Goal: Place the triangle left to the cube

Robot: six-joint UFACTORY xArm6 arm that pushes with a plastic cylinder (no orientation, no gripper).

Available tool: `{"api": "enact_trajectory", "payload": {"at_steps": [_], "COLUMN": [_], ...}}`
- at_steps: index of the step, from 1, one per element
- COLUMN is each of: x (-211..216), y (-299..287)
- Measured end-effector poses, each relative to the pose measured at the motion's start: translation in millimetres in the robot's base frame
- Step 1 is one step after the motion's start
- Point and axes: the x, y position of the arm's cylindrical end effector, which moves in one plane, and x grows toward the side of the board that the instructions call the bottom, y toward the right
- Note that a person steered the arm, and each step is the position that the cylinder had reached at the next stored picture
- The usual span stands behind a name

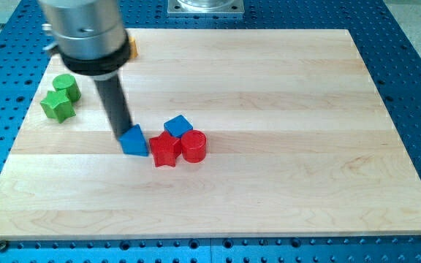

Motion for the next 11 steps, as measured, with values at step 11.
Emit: {"api": "enact_trajectory", "payload": {"at_steps": [11], "x": [-31.1], "y": [11.0]}}
